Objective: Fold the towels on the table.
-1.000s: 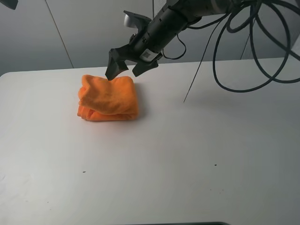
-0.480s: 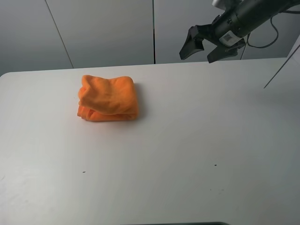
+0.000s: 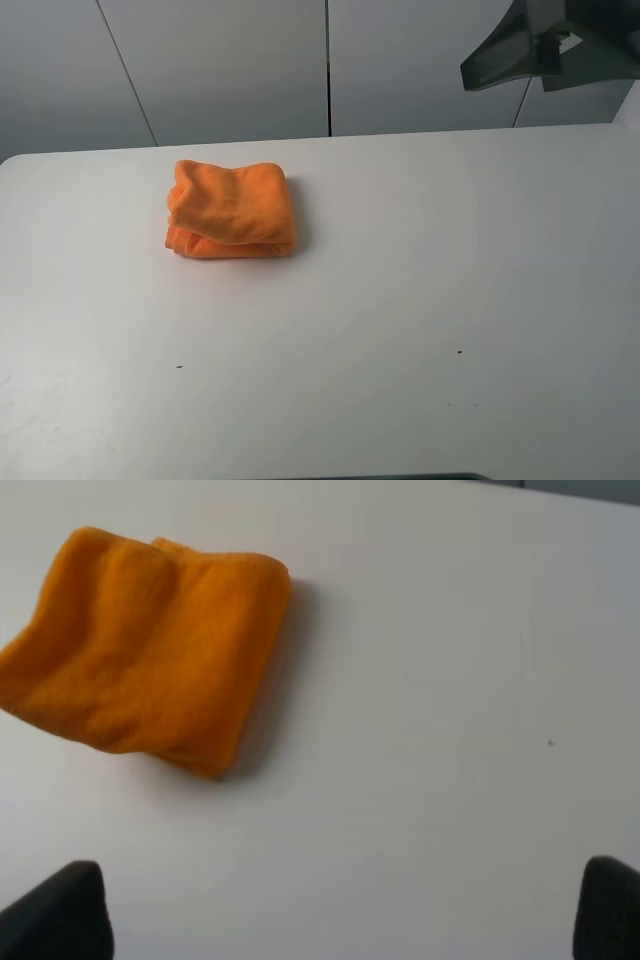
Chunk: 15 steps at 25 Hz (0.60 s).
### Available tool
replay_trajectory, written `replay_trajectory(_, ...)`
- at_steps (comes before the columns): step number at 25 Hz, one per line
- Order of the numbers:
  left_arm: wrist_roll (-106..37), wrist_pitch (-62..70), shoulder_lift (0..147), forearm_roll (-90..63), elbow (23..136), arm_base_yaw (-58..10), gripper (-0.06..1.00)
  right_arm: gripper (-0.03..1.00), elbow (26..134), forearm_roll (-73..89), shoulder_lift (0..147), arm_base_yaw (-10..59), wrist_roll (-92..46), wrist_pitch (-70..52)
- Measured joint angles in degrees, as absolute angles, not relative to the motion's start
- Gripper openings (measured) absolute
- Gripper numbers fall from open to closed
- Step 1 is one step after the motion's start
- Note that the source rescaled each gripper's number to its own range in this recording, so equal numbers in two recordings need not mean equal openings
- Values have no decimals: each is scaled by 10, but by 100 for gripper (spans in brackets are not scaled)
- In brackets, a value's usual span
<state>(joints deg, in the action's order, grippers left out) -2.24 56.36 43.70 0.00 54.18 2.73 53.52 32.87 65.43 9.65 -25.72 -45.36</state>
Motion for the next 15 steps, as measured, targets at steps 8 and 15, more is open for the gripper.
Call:
replay_trajectory(8,-21,599,252,0,441,27,99,100,424,256,422,97,-204,-463)
replay_trajectory(15,-21,634,118,-4,373,27,99,100,371,162,215,97,-122,-543)
